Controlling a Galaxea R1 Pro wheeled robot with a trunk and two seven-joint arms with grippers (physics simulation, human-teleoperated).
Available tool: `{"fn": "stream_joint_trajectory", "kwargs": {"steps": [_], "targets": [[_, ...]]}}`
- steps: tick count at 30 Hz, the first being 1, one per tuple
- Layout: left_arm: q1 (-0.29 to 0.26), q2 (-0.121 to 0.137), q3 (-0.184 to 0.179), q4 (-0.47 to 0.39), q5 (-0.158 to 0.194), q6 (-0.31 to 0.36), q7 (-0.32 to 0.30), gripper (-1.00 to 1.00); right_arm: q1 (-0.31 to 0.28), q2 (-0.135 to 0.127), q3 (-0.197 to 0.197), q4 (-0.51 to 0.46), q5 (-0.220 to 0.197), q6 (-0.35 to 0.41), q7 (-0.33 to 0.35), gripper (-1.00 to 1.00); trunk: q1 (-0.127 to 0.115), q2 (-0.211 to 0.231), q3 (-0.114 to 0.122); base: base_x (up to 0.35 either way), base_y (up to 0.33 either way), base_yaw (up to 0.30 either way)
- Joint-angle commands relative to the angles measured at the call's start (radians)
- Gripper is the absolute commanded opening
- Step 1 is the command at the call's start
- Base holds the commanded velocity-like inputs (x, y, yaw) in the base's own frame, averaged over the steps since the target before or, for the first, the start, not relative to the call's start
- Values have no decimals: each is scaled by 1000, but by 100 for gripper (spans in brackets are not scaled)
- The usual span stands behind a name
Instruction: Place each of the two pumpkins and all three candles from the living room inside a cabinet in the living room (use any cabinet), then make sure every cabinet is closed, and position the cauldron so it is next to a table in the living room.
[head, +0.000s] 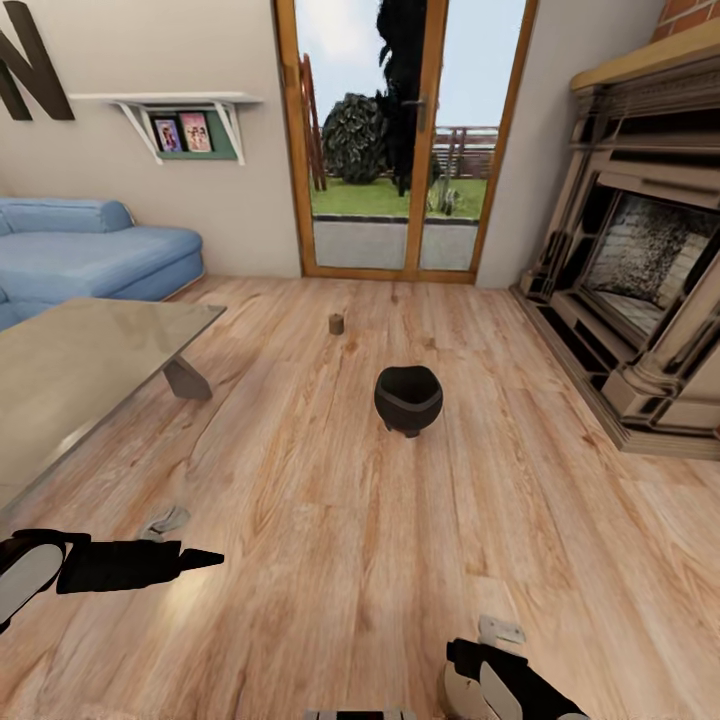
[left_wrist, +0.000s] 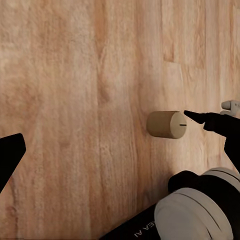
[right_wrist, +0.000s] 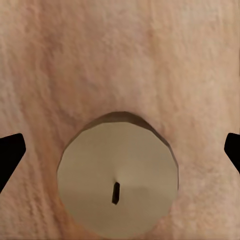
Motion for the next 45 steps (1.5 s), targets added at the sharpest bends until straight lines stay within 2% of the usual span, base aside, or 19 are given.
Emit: {"fn": "stream_joint_trajectory", "kwargs": {"steps": [1,9,12,14,17,20,22,26,29,33,45], "targets": [[-1,1,-1,0,-9,1,-10,100,0,0,10,-3,-5,5,-7,100,0,-1,-5,0,0,0],[-1,1,-1,0,-9,1,-10,100,0,0,11,0,-2,4,-7,100,4,-3,-36,0,0,0],[-1,1,-1,-1,-6,1,-11,100,0,0,13,3,0,4,-6,100,4,-3,-36,0,0,0],[-1,5,-1,-4,8,2,-14,100,0,-1,14,4,0,4,-6,100,4,-3,-36,0,0,0],[0,36,-2,-7,54,2,-54,100,0,-1,14,7,1,-9,-5,100,4,-3,-36,0,0,0],[2,68,-2,-6,71,2,-129,100,0,-1,15,9,2,-27,-5,100,4,-3,-36,0,0,0],[2,74,-3,-6,74,2,-154,100,0,-1,15,9,2,-30,-5,100,4,-3,-40,0,0,0],[2,78,-4,-5,77,2,-194,100,0,-1,16,10,2,-33,-5,100,6,-4,-55,0,0,0],[4,79,-4,-4,77,2,-257,100,0,-1,16,10,2,-35,-5,100,7,-4,-67,0,0,0],[15,80,-4,-3,74,2,-340,100,0,-1,17,10,3,-42,-4,100,7,-4,-67,0,0,0],[20,79,-5,-3,68,2,-364,100,0,5,20,10,6,-64,21,100,7,-4,-67,0,0,0]]}}
